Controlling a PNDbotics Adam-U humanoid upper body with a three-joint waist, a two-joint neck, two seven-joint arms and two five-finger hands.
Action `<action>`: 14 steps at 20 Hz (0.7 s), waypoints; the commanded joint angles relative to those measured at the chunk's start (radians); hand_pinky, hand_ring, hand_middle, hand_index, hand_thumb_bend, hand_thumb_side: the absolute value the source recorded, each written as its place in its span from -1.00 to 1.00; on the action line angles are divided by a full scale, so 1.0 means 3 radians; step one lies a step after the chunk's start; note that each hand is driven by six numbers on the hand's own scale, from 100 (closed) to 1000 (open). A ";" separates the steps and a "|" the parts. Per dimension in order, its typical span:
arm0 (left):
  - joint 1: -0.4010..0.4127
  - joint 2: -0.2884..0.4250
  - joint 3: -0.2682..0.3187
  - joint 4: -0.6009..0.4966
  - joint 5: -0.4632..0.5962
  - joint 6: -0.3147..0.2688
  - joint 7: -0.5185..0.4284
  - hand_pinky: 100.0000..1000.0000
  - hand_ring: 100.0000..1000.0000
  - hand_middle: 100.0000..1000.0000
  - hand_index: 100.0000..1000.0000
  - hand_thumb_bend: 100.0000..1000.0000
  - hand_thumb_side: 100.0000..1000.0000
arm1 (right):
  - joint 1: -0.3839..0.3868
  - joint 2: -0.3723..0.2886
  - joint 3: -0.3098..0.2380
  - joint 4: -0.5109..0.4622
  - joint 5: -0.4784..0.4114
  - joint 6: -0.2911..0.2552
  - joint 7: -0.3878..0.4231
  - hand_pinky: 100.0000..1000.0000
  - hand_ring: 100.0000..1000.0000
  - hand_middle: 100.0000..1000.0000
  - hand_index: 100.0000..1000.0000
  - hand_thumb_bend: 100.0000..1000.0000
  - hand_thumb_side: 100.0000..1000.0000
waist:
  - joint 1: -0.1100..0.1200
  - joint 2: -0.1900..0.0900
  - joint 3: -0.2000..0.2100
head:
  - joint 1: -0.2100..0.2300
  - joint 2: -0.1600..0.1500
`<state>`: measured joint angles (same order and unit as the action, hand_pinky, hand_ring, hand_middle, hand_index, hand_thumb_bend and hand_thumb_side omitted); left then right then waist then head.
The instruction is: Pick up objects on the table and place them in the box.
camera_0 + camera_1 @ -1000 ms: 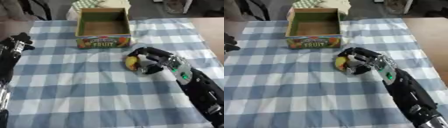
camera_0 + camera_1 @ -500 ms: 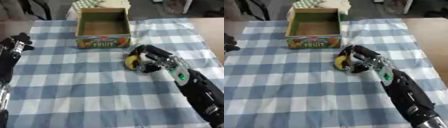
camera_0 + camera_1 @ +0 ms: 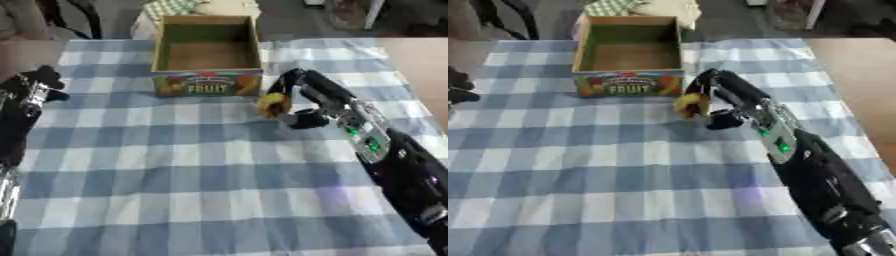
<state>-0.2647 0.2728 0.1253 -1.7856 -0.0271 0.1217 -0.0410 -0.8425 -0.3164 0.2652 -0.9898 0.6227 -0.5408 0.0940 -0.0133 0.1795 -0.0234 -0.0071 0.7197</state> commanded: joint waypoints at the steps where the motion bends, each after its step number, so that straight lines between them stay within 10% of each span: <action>1: -0.0035 0.0058 0.0000 -0.0053 0.0008 0.0002 -0.0007 0.58 0.10 0.05 0.30 -0.53 0.25 | -0.0115 -0.0162 -0.0033 -0.0155 -0.0146 0.0047 0.0012 0.58 -0.20 -1.00 -0.69 -1.00 -1.00 | -0.0003 -0.0052 0.0013 | -0.0001 -0.0028; 14: -0.0153 0.0076 -0.0132 -0.0061 0.0022 -0.0016 -0.0130 0.58 0.10 0.05 0.30 -0.52 0.24 | -0.0364 -0.0439 -0.0255 -0.0101 -0.0401 0.0151 0.0024 0.60 -0.19 -0.97 -0.65 -1.00 -1.00 | -0.0084 -0.0040 0.0374 | -0.0173 -0.0155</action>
<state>-0.2942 0.2732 0.0899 -1.7859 -0.0256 0.1192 -0.0729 -0.9231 -0.4141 0.2089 -1.0153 0.5148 -0.5007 0.1048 -0.0411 0.1807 0.0954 -0.0486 0.6893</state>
